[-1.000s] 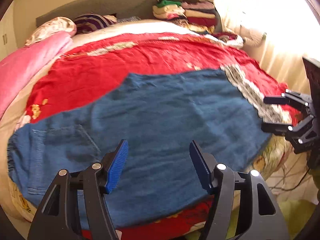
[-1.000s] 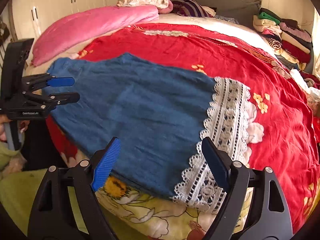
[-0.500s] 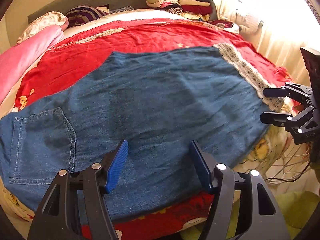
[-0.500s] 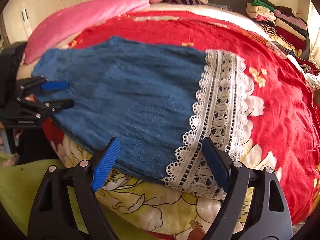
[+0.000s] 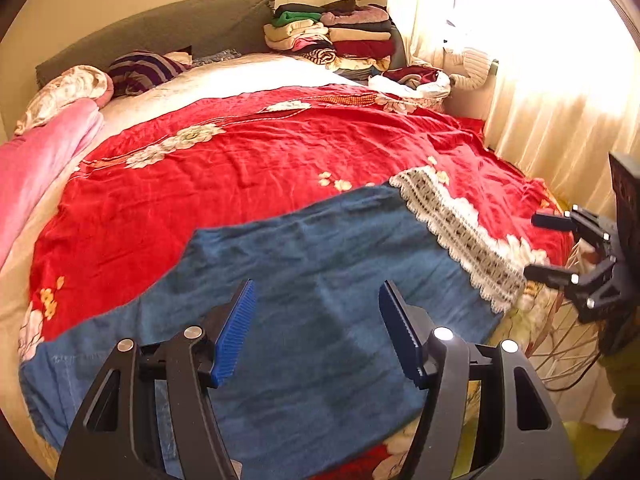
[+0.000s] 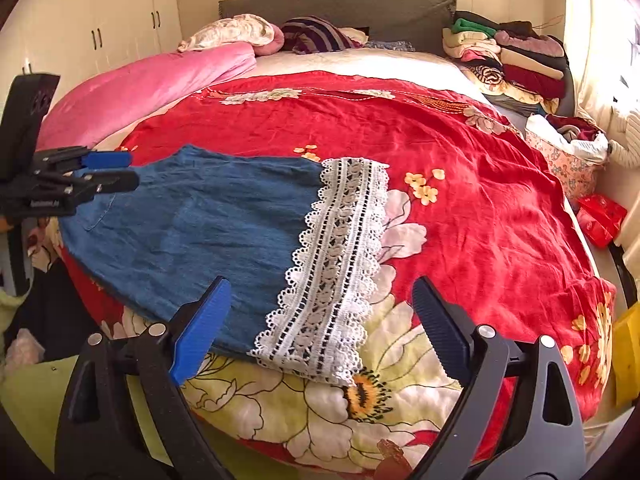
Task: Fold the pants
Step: 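Move both open tools toward the white lace hem of the denim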
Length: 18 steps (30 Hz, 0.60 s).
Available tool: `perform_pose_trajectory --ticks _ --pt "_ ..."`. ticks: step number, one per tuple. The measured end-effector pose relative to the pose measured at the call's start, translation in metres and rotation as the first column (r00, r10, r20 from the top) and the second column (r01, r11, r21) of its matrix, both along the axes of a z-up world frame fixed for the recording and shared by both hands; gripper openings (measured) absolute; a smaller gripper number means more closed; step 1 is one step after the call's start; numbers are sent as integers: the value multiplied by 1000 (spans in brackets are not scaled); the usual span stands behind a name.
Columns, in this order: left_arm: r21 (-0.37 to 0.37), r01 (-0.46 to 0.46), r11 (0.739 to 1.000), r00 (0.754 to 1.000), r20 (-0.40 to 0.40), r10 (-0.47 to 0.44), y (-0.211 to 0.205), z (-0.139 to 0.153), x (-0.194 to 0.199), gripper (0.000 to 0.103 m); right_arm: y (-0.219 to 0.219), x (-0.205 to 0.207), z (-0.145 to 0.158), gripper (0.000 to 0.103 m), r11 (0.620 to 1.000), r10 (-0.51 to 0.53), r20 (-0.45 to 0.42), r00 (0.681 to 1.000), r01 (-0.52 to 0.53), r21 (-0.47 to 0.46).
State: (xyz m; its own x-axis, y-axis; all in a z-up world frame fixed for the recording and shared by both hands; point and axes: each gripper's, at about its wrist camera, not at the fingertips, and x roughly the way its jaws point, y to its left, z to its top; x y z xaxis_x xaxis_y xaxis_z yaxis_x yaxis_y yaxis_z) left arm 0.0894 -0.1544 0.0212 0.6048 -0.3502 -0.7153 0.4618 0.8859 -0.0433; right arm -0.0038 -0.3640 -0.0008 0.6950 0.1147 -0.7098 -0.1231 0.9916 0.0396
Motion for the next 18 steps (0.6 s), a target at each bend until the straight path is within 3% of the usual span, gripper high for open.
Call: perform_pose_trajectory --ticks 10,18 --pt "5 66 998 997 -40 -66 -46 -12 57 63 -13 0 -21 86 995 -51 -48 998 55 81" --pt "9 98 995 992 -81 -97 -65 -42 98 63 -7 7 -39 86 991 -53 -98 994 65 118"
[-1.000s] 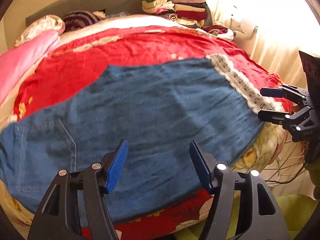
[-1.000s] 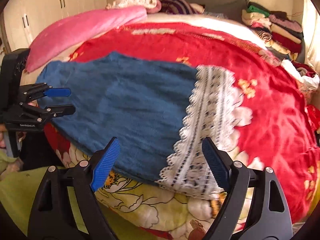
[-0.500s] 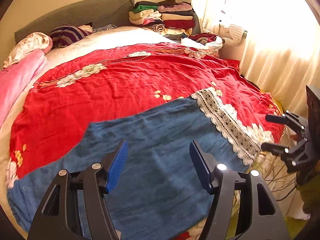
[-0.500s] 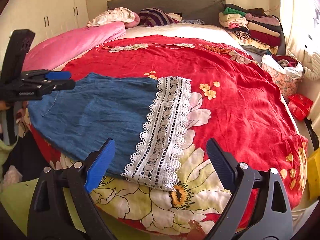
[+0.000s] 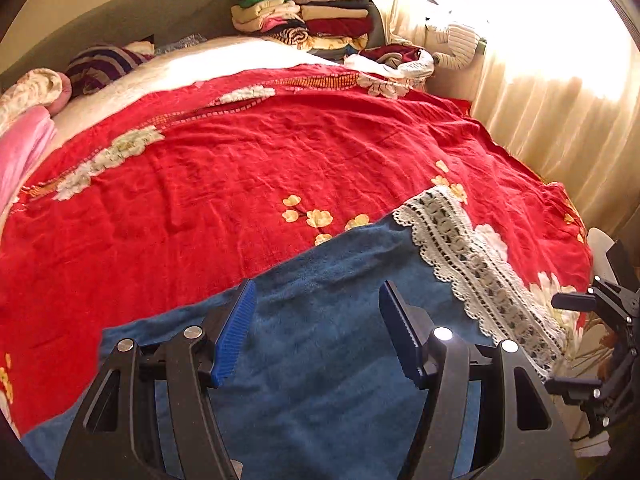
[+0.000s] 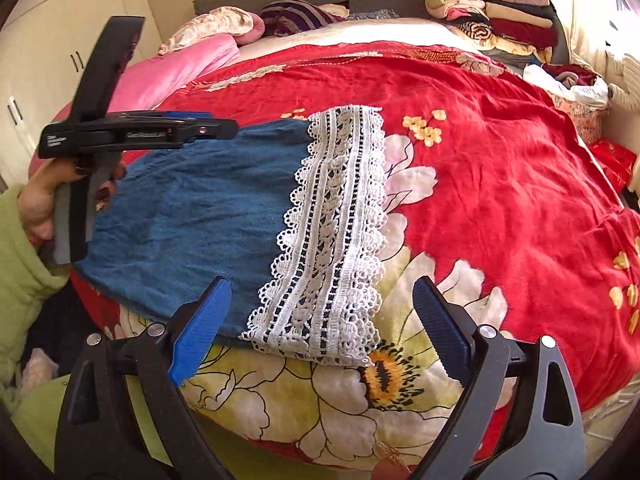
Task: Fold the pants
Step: 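Move both open tools toward the white lace hem of the denim, then grasp the lace hem with the right tool while the left tool grasps the lace beside it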
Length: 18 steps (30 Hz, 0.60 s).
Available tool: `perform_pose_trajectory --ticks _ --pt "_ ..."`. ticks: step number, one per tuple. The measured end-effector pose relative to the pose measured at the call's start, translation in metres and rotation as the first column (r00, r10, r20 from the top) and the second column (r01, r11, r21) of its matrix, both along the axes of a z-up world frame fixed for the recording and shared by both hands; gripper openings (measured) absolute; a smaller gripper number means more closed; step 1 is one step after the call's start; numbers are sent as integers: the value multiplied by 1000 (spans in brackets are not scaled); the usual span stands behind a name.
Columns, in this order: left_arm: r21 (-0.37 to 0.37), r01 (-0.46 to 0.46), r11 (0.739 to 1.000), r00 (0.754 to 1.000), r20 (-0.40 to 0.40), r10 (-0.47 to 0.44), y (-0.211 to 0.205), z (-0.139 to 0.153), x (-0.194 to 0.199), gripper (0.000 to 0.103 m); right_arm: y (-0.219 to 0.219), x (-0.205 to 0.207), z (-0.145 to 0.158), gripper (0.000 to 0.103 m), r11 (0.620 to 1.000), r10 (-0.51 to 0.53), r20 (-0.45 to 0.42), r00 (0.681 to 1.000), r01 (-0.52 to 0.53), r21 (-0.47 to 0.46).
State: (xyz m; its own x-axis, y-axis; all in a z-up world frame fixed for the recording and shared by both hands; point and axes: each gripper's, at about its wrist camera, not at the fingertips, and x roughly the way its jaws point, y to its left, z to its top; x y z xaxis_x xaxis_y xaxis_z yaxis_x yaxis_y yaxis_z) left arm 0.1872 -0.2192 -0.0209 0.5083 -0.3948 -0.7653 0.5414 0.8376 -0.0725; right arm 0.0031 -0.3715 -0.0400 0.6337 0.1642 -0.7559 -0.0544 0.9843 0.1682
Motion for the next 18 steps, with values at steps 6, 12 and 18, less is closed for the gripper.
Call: perform_pose_trajectory --ticks 6,12,18 --pt "-32 49 998 999 -18 -49 -13 -8 12 63 4 8 -15 86 999 -7 -39 999 8 40" --pt "-28 144 989 989 -38 -145 -33 -18 21 62 7 14 -19 86 997 -13 -39 999 16 74" --pt "-34 159 987 983 -93 -161 -35 -35 32 54 14 21 -19 61 996 14 -41 999 -11 89"
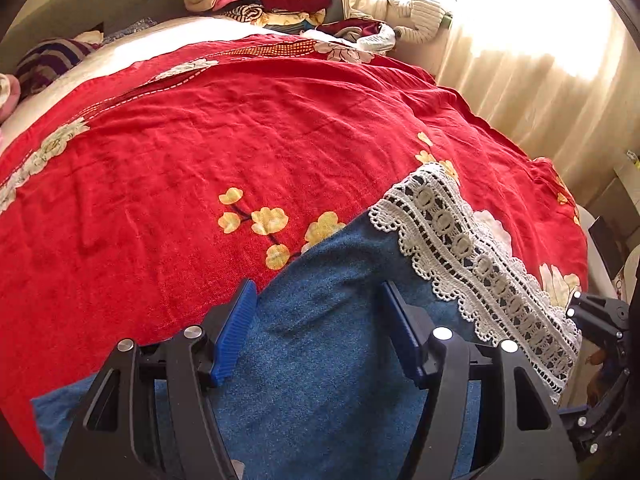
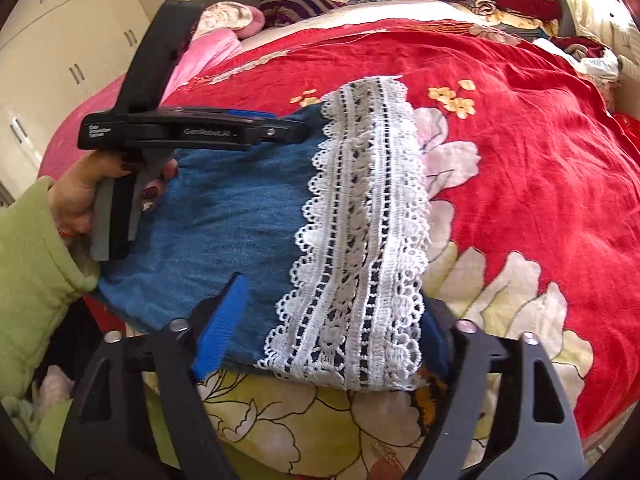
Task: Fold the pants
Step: 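Grasp the lace hem with the right tool while the left tool grasps the lace beside it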
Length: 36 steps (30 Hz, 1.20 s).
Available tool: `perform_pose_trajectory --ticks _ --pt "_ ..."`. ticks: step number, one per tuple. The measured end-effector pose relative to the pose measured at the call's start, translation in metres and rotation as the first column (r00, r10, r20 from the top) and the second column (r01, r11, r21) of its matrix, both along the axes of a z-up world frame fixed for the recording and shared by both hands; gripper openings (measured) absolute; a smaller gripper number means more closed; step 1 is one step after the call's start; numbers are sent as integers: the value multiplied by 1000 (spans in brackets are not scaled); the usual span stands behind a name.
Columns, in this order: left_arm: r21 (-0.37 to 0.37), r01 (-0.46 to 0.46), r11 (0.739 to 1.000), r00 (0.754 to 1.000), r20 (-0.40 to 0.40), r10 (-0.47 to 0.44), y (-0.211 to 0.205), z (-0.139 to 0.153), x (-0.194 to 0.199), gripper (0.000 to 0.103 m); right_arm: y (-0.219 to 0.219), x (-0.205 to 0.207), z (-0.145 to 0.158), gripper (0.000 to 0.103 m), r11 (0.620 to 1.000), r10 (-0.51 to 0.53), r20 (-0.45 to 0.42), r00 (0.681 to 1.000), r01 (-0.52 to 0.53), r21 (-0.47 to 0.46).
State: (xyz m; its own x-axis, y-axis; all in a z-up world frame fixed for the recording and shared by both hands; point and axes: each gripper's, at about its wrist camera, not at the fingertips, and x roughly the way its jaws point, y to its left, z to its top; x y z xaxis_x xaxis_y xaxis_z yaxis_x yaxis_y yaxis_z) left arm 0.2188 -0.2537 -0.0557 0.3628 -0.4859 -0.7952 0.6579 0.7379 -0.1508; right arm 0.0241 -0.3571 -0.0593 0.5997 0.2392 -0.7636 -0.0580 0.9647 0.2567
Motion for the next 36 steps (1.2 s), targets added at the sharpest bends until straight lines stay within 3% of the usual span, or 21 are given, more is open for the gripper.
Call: perform_pose_trajectory --ticks 1,2,3,5,6,11,16,20,22,23,24,26,30,33,36 --pt "0 2 1000 1000 5 -2 0 0 -2 49 1 1 1 52 1000 5 3 1000 -5 1" --pt "1 4 1000 1000 11 -4 0 1 -3 37 2 2 2 37 1000 18 8 1000 -18 12" --pt "3 4 1000 1000 20 -4 -1 2 -5 28 3 3 3 27 999 25 12 1000 -26 26" --pt "-4 -11 1000 999 32 11 1 6 -7 14 5 4 6 24 996 48 28 998 -50 73" --pt "-26 -19 999 999 35 20 4 9 -8 12 7 4 9 24 995 56 36 998 -58 77" --pt "-109 -33 993 999 32 36 19 18 -13 8 30 6 34 23 988 126 114 985 -135 74" --pt "-255 -80 964 996 16 87 55 39 -19 8 58 12 62 23 976 205 186 961 -214 34" --pt "-311 -136 941 989 5 145 93 49 -22 8 96 19 78 23 953 295 222 929 -303 0" --pt "-316 -192 929 980 -5 201 120 50 -24 11 123 23 81 23 934 353 233 906 -355 -34" --pt "-318 -215 923 975 -17 221 131 48 -23 19 134 25 81 23 926 376 232 897 -374 -52" --pt "-318 -259 912 965 -43 259 149 46 -23 36 153 29 78 23 909 416 225 881 -410 -74" --pt "-314 -346 884 937 -79 339 185 41 -24 48 178 30 71 23 884 467 200 861 -452 -118" --pt "-353 -502 789 863 -152 481 267 34 -41 48 232 31 42 24 816 566 125 815 -533 -226" --pt "-415 -550 725 834 -231 500 302 24 -52 52 255 32 27 28 785 605 91 791 -572 -238" --pt "-476 -566 673 823 -283 492 317 12 -61 52 268 30 26 43 762 638 96 764 -608 -221"
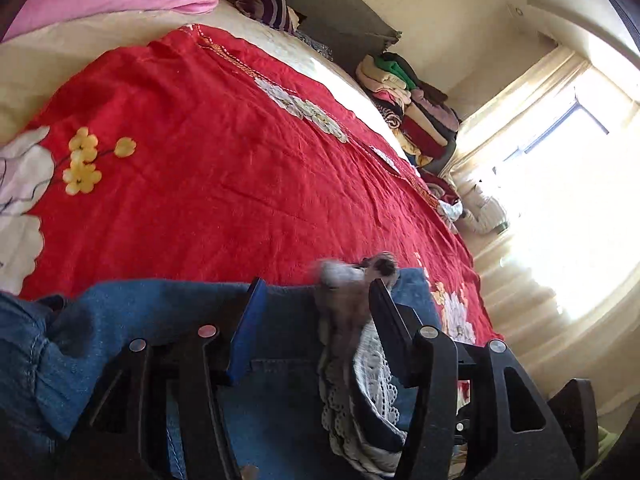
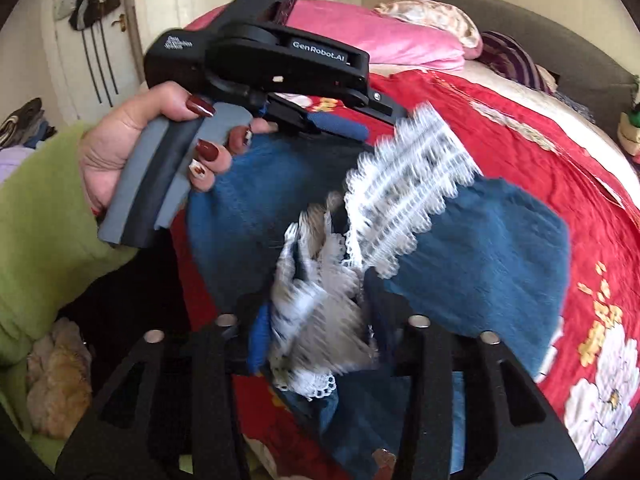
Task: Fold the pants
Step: 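Grasp the lace hem with the right tool while the left tool grasps the lace beside it, then fold the held lace hem over onto the denim with both tools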
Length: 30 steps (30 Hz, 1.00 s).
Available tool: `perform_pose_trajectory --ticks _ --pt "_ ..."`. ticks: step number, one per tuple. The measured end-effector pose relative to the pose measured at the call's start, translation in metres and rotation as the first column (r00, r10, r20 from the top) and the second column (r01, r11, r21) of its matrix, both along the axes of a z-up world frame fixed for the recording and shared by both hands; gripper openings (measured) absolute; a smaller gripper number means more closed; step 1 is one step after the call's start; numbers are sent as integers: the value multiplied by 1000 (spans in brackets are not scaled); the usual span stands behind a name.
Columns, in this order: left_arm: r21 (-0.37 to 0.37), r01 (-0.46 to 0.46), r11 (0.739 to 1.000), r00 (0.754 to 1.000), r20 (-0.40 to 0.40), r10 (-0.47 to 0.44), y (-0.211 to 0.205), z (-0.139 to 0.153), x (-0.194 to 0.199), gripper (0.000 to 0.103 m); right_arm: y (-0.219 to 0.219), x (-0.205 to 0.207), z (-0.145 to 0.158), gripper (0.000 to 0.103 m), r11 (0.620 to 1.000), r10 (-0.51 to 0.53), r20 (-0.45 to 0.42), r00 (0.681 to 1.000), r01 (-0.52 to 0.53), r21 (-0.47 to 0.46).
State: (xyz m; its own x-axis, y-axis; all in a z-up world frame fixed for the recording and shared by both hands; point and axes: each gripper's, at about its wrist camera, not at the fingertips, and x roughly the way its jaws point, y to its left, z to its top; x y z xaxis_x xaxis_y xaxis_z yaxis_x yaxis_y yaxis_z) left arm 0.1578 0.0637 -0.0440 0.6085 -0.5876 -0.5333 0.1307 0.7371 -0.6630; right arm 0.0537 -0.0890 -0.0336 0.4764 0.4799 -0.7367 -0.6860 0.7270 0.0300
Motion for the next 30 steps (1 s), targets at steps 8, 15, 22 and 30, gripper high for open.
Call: perform_pose_trajectory --ticks 8,15,22,30 --pt "19 24 1000 1000 1 -25 -16 -6 -1 62 -34 -2 40 67 997 -14 77 997 8 83" --pt "67 32 997 998 -62 -28 -29 -8 21 64 -113 89 37 68 958 -284 5 959 284 26" --pt "135 31 990 995 -99 -18 -44 -15 38 35 -150 148 -6 66 925 -313 -272 910 356 128" --pt "163 31 986 1000 -1 -31 -53 13 27 15 -164 137 -7 7 906 -254 -283 925 330 264"
